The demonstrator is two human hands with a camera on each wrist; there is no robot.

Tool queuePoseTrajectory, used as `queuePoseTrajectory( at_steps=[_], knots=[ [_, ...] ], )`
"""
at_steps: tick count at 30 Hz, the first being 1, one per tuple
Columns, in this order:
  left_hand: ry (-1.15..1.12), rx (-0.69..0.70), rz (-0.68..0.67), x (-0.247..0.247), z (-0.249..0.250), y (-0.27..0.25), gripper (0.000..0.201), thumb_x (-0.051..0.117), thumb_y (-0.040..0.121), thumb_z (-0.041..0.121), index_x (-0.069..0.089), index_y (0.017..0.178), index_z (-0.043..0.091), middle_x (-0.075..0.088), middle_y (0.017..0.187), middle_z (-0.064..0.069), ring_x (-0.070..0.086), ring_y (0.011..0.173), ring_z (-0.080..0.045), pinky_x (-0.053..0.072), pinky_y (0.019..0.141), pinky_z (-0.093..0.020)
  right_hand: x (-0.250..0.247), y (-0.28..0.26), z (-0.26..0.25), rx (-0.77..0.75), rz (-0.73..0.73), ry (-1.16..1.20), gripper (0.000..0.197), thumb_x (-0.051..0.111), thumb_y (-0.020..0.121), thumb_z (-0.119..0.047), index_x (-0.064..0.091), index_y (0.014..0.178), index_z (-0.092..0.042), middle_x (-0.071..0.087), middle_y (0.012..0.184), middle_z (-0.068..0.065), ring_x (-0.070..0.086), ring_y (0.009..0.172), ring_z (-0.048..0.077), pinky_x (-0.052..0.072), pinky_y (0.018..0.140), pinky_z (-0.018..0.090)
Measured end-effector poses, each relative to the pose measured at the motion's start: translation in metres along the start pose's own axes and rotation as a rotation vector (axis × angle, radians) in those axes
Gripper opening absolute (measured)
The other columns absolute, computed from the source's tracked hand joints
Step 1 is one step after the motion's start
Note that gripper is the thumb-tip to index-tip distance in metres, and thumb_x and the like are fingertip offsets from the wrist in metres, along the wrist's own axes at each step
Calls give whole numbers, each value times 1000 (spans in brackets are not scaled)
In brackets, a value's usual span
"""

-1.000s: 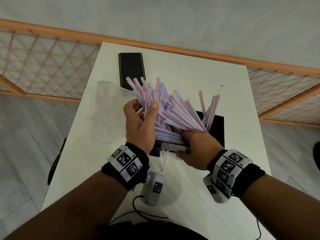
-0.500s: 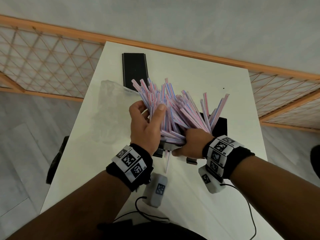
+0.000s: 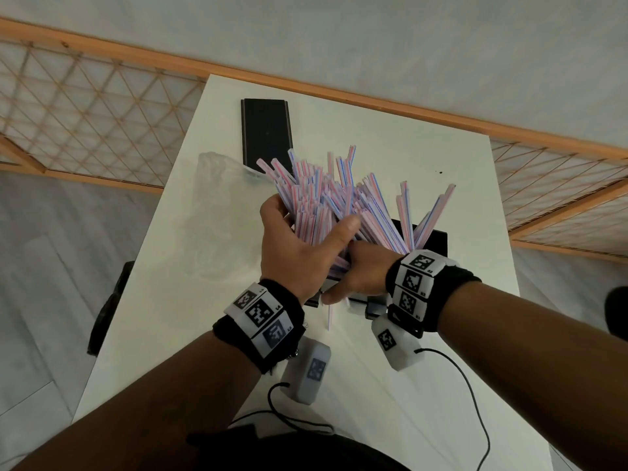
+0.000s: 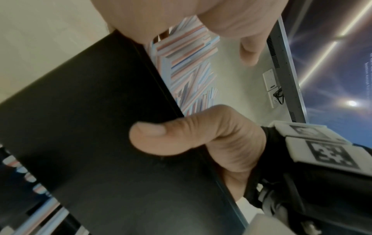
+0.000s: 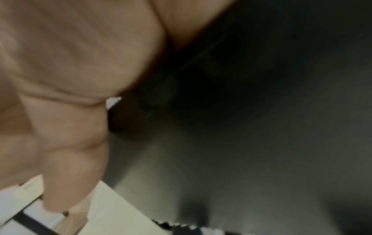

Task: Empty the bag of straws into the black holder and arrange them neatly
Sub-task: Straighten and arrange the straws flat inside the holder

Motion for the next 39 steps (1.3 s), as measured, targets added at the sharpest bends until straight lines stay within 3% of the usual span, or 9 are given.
queuePoseTrajectory(
  at_steps=[4, 14, 16, 20, 25, 29, 33, 36, 39],
  knots=[
    [24, -2, -6, 1, 2, -1, 95, 85, 51, 56, 42, 129, 23, 63, 120, 12, 68, 104, 0, 59, 84, -22, 7, 18, 1, -58, -30, 99, 87, 86, 30, -64, 70, 106, -26, 73, 104, -8, 68, 100, 15, 55, 94, 40],
    [64, -36, 17, 3, 2, 1, 100, 88, 43, 53, 43, 126, 23, 65, 119, 10, 69, 104, -5, 61, 89, -35, 3, 2, -11, -122, 17, 139, 44, 89, 56, -35, 71, 95, -21, 73, 95, -2, 69, 89, 16, 57, 88, 43],
    [36, -47, 29, 2, 3, 1, 97, 91, 48, 46, 43, 128, 21, 65, 120, 9, 70, 104, -4, 61, 90, -35, 0, -1, -12, -128, 64, 141, 55, 90, 49, -44, 68, 94, -21, 72, 93, -2, 69, 87, 16, 59, 84, 43],
    [27, -19, 68, 0, 6, 1, 78, 93, 68, 21, 44, 127, 18, 64, 113, 15, 68, 95, 8, 58, 84, -20, -6, -11, -13, -207, 195, 104, 76, 90, 52, -54, 55, 113, -25, 63, 109, -8, 61, 102, 14, 51, 90, 33],
    [47, 12, 51, 1, 8, 1, 79, 92, 69, 25, 42, 129, 22, 61, 116, 18, 67, 98, 7, 58, 83, -20, -16, -29, -12, -331, 354, 208, 52, 88, 62, -49, 52, 97, -36, 60, 93, -19, 59, 92, 7, 44, 81, 23],
    [110, 11, 45, 0, 2, 3, 88, 96, 62, 23, 42, 131, 20, 61, 117, 19, 66, 101, 6, 57, 85, -17, -14, -32, 4, -285, 414, 103, 77, 73, 58, -75, 56, 115, -26, 64, 101, -11, 60, 95, 12, 46, 78, 24],
    [112, 10, 43, -2, -2, 7, 88, 96, 63, 19, 41, 132, 20, 56, 113, 25, 66, 98, 8, 55, 80, -10, -15, -55, 18, -318, 510, -46, 58, 81, 70, -54, 54, 109, -20, 50, 81, -11, 47, 73, 13, 32, 58, 14],
    [39, 0, 53, -1, -2, 6, 73, 89, 75, 28, 43, 130, 20, 61, 114, 19, 67, 94, 8, 56, 82, -15, -16, -75, 32, -381, 692, -35, 46, 78, 71, -46, 57, 99, -16, 52, 83, -6, 48, 72, 17, 38, 64, 27],
    [-25, 37, 45, 2, -2, 4, 58, 74, 82, 36, 43, 125, 11, 65, 107, 10, 66, 84, 10, 51, 75, -11, -3, -68, 43, -302, 530, -93, 38, 74, 74, -50, 58, 86, -18, 60, 79, -1, 56, 75, 23, 44, 67, 32]
  ],
)
Point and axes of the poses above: each hand's wrist, its own y-axis towards the middle knuckle, its own x-axis out of the palm, z = x × y, the point moved 4 cm from there along y, towards the middle knuckle
